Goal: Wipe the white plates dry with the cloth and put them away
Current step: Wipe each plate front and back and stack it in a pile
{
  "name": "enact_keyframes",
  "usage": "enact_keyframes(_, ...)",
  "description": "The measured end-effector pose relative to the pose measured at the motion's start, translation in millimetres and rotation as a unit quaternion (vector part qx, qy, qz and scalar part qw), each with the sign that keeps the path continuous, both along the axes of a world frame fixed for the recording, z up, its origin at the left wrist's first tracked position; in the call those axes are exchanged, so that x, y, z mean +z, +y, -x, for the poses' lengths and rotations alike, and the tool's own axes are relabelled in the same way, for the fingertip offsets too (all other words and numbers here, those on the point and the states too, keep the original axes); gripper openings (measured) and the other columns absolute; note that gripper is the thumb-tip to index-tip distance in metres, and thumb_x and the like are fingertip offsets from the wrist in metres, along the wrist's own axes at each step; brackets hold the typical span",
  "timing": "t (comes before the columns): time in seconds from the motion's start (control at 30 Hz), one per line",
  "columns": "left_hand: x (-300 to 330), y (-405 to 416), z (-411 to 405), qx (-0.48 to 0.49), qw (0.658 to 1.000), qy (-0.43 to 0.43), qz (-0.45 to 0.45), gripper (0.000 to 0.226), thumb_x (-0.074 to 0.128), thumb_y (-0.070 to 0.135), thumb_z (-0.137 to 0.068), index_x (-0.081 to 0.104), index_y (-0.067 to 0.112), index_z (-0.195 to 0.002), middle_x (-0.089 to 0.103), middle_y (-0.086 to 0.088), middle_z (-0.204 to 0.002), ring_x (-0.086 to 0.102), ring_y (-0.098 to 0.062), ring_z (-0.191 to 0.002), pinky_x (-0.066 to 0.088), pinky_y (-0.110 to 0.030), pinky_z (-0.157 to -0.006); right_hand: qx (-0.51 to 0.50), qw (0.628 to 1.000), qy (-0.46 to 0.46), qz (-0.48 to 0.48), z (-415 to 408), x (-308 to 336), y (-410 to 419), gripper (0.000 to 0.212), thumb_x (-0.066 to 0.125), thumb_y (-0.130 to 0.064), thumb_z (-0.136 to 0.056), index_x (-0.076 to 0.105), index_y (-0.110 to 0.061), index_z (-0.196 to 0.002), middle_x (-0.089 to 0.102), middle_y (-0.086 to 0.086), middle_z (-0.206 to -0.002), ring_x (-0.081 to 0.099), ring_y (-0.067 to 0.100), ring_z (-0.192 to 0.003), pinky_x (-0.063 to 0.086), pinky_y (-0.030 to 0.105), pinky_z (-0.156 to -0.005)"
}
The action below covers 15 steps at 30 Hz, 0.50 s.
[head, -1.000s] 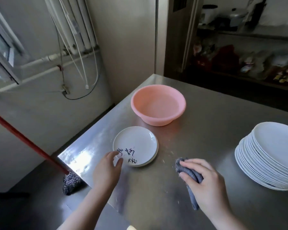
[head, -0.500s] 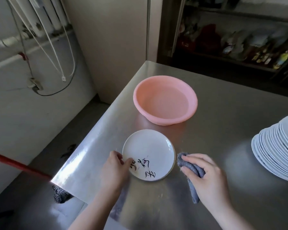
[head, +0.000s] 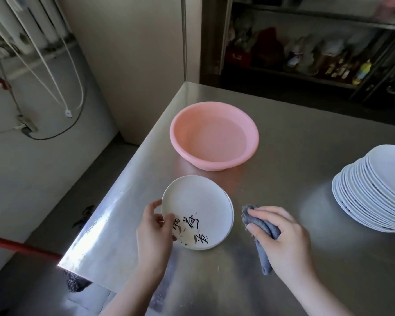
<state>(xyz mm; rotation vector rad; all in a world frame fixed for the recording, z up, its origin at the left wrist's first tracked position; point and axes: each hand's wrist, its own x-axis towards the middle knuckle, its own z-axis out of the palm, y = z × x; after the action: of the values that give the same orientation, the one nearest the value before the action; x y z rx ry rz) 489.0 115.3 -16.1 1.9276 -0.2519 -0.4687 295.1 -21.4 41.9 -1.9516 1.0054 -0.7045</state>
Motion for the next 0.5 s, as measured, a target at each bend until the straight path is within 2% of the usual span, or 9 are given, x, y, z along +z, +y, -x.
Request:
enact_keyframes(0.03, 3, 0, 2, 0.002, 1.0, -0.001, 0.014, 0.034, 0.063, 0.011, -0.088, 0.057, 0.03, -0.115, 0.07, 0.001, -0.069, 0.066, -0.011, -0.054, 0.051, -0.021, -0.049, -0.008, 1.0, -0.001, 0.003, 4, 0, -1, 0.043, 0.078, 0.0, -0.073, 0.071, -0.041, -0.085, 0.066, -0.02, -0.098, 0.06, -0.005, -0.094, 0.037, 0.0, -0.079)
enact_keyframes(0.1, 10, -3, 7, -0.008, 1.0, -0.005, 0.03, 0.033, 0.064, 0.012, -0.088, 0.057, 0.032, -0.112, 0.071, 0.004, -0.069, 0.066, -0.012, -0.054, 0.049, -0.018, -0.048, -0.028, 1.0, 0.0, 0.012, 15, 1, -5, 0.045, 0.078, -0.001, -0.073, 0.069, -0.044, -0.084, 0.066, -0.021, -0.098, 0.059, -0.006, -0.094, 0.037, 0.0, -0.079)
enact_keyframes(0.2, 19, -14, 23, -0.044, 0.997, 0.012, 0.059, 0.033, 0.065, 0.01, -0.087, 0.059, 0.034, -0.109, 0.072, 0.001, -0.07, 0.067, -0.014, -0.059, 0.051, -0.021, -0.048, -0.069, 0.997, 0.0, 0.028, 40, 4, -12, 0.049, 0.079, -0.002, -0.072, 0.067, -0.048, -0.084, 0.065, -0.024, -0.097, 0.059, -0.006, -0.095, 0.037, 0.0, -0.081)
enact_keyframes(0.27, 22, -27, 40, -0.075, 0.994, 0.032, 0.072, 0.035, 0.066, 0.007, -0.086, 0.059, 0.036, -0.106, 0.072, -0.001, -0.07, 0.069, -0.017, -0.062, 0.055, -0.03, -0.052, -0.092, 0.995, 0.001, 0.033, 62, 6, -15, 0.049, 0.079, -0.004, -0.072, 0.067, -0.05, -0.085, 0.064, -0.026, -0.098, 0.06, -0.001, -0.097, 0.041, 0.008, -0.084)
enact_keyframes(0.37, 21, -51, 80, -0.124, 0.988, 0.05, 0.082, 0.035, 0.067, 0.005, -0.086, 0.061, 0.033, -0.105, 0.073, -0.003, -0.069, 0.07, -0.019, -0.061, 0.057, -0.035, -0.052, -0.128, 0.991, -0.01, 0.025, 104, 7, -22, 0.044, 0.077, -0.004, -0.074, 0.07, -0.045, -0.089, 0.065, -0.021, -0.1, 0.062, 0.005, -0.1, 0.045, 0.018, -0.087)
enact_keyframes(0.5, 16, -82, 154, -0.186, 0.978, 0.057, 0.08, 0.035, 0.067, 0.005, -0.085, 0.06, 0.034, -0.102, 0.071, -0.004, -0.066, 0.068, -0.016, -0.059, 0.054, -0.031, -0.054, -0.18, 0.983, -0.01, 0.027, 176, 7, -34, 0.034, 0.076, -0.002, -0.075, 0.074, -0.031, -0.092, 0.067, -0.016, -0.101, 0.062, 0.003, -0.097, 0.046, 0.015, -0.085)
